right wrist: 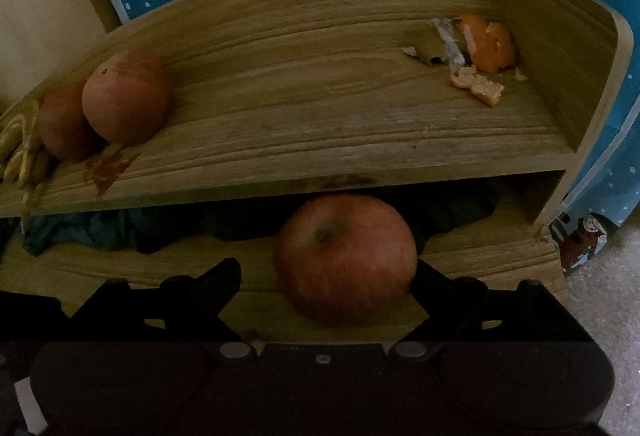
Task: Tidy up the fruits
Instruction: 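Grasp the red apple with the right tool while the left tool grasps the banana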
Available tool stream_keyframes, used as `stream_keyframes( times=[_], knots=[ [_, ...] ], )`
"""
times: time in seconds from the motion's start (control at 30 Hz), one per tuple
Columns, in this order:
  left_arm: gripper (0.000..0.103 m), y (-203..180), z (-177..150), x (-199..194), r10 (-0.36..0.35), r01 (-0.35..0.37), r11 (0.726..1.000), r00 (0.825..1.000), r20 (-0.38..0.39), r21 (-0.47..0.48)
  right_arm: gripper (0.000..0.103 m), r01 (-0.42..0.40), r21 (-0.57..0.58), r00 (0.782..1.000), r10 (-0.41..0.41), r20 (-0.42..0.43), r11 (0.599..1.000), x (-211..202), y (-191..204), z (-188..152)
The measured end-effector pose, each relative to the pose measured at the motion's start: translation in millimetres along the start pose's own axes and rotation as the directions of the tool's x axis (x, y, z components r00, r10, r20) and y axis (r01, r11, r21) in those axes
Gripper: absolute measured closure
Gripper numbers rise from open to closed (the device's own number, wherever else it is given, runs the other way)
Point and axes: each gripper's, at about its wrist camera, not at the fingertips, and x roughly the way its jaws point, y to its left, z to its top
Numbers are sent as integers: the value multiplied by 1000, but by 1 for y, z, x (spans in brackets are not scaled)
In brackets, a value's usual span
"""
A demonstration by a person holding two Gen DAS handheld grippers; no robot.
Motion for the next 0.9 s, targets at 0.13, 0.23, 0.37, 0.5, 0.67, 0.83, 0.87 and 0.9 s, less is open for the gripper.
stream_keyframes(
  times=[0.13,0.23,0.37,0.5,0.67,0.83,0.87,0.9],
  knots=[
    [53,-6,0,1,27,-27,1000,1000,8,-11,26,24,5,1000,-24,12,1000,1,0,-1],
    [54,-4,0,0,32,-31,999,999,7,-39,30,36,17,999,-36,19,999,0,-1,-1],
    [57,0,-7,-2,35,-34,998,999,16,-51,31,37,21,999,-37,21,999,-2,-2,-2],
    [57,6,-16,-6,26,-25,997,999,19,-75,31,23,13,999,-24,27,1000,-6,-2,-9],
    [59,16,-28,-12,17,-15,993,1000,17,-121,31,6,-10,1000,-6,2,1000,-15,13,-22],
    [61,32,-42,-20,13,-9,983,1000,18,-181,31,-3,-30,1000,3,-3,1000,-23,28,-33],
    [61,35,-44,-21,9,-6,982,1000,17,-189,31,-4,-28,1000,4,-1,1000,-25,30,-35],
    [61,39,-47,-21,5,-2,981,1000,17,-193,31,-3,-27,1000,3,0,1000,-27,32,-37]
  ],
)
